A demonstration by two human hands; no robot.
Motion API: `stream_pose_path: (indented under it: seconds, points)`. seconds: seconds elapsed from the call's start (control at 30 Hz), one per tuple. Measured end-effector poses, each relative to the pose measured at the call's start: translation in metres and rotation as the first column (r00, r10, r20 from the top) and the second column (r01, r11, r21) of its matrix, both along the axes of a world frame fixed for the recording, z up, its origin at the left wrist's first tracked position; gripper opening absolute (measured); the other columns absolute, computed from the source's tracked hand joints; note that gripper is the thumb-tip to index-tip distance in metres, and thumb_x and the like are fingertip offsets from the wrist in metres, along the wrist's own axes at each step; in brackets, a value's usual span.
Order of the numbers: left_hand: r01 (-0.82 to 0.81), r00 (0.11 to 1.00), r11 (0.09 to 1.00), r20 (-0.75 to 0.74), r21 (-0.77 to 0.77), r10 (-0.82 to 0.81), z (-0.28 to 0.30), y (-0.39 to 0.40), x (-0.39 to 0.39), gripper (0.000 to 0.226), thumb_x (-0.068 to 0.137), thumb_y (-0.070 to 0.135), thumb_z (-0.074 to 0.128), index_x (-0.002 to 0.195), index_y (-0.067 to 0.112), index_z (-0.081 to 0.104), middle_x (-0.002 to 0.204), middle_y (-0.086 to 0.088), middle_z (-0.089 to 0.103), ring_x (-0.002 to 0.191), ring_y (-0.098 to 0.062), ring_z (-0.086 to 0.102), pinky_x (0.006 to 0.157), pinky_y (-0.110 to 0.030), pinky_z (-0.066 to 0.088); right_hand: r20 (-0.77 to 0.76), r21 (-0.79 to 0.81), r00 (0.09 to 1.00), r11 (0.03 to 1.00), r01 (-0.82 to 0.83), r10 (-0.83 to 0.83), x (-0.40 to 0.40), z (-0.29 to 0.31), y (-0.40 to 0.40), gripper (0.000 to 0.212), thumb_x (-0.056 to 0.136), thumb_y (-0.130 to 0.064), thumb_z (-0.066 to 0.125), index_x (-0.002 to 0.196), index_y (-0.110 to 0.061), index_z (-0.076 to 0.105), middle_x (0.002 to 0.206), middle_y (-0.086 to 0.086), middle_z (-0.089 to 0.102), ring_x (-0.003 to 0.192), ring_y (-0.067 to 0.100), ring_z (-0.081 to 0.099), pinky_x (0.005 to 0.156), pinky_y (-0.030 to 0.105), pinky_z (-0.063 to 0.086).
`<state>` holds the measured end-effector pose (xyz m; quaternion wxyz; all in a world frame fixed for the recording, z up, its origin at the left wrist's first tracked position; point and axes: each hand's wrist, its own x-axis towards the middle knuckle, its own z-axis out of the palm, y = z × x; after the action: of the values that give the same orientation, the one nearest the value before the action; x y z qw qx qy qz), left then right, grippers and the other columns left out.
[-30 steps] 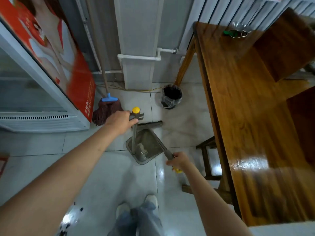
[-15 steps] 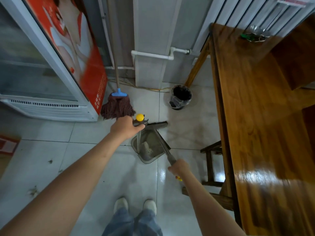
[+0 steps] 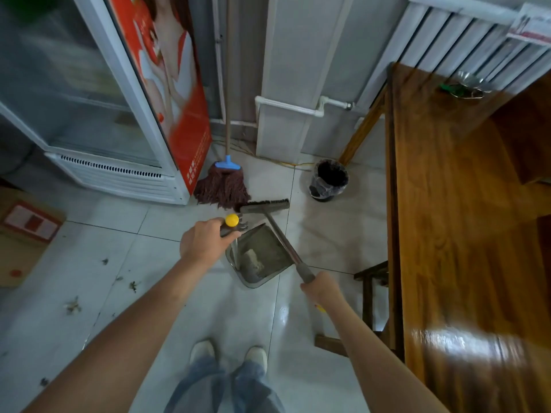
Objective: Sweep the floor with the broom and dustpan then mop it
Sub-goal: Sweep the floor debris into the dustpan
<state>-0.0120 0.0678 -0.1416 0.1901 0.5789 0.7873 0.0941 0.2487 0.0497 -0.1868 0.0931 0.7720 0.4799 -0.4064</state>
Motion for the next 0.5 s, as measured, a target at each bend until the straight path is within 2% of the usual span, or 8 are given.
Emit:
stream_pose_path:
  seconds: [0.2,0.33,0.37,0.43,0.5]
  points:
    - [-0.037,0.999,0.999,0.023,0.028,0.036,0.005,-0.029,-0.036,0.04,0.08,0.059,0.063,0.101,0.025,0.069,0.089,-0.008,0.071,0.088,-0.033,0.064,0.067,-0.033,0.048,0.011,0.034,0.999,0.999,-0.042,0.042,-0.019,0.005,-0.024,0.031,0.089,-0.027,0.057,0.111,-0.006,0.053,0.078,0.001,0.054,0.058,0.014,0.055,0.073,0.035,0.057]
    - [-0.043,0.999,0.998,0.013,0.037,0.043,0.008,-0.046,-0.067,0.04,0.08,0.058,0.063,0.102,0.024,0.068,0.093,-0.01,0.07,0.092,-0.034,0.064,0.069,-0.034,0.048,0.02,0.027,0.998,0.998,-0.064,0.064,-0.044,0.011,-0.044,0.036,0.088,-0.033,0.06,0.112,-0.006,0.054,0.097,0.01,0.064,0.079,0.025,0.066,0.073,0.037,0.058]
    - [-0.037,0.999,0.999,0.014,0.038,0.036,0.009,-0.05,-0.076,0.04,0.08,0.057,0.063,0.102,0.024,0.068,0.093,-0.01,0.07,0.092,-0.034,0.064,0.069,-0.033,0.047,0.023,0.025,0.998,0.998,-0.065,0.065,-0.052,0.011,-0.049,0.035,0.088,-0.033,0.06,0.11,-0.007,0.055,0.096,0.01,0.065,0.076,0.026,0.067,0.069,0.035,0.057]
    - [-0.022,1.0,0.999,0.017,0.038,0.022,0.011,-0.06,-0.093,0.039,0.081,0.057,0.063,0.1,0.024,0.068,0.092,-0.009,0.07,0.091,-0.033,0.063,0.065,-0.031,0.044,0.023,0.023,0.998,0.998,-0.052,0.051,-0.069,0.012,-0.063,0.027,0.088,-0.03,0.059,0.102,-0.007,0.056,0.082,0.007,0.063,0.059,0.022,0.062,0.061,0.03,0.053]
    - [-0.012,1.0,0.999,0.015,0.049,0.012,0.012,-0.072,-0.111,0.039,0.08,0.058,0.063,0.099,0.024,0.068,0.09,-0.009,0.07,0.09,-0.034,0.063,0.063,-0.03,0.041,0.026,0.023,0.999,0.999,-0.036,0.036,-0.087,0.012,-0.078,0.023,0.087,-0.028,0.058,0.095,-0.008,0.055,0.072,0.004,0.058,0.052,0.019,0.059,0.06,0.029,0.053]
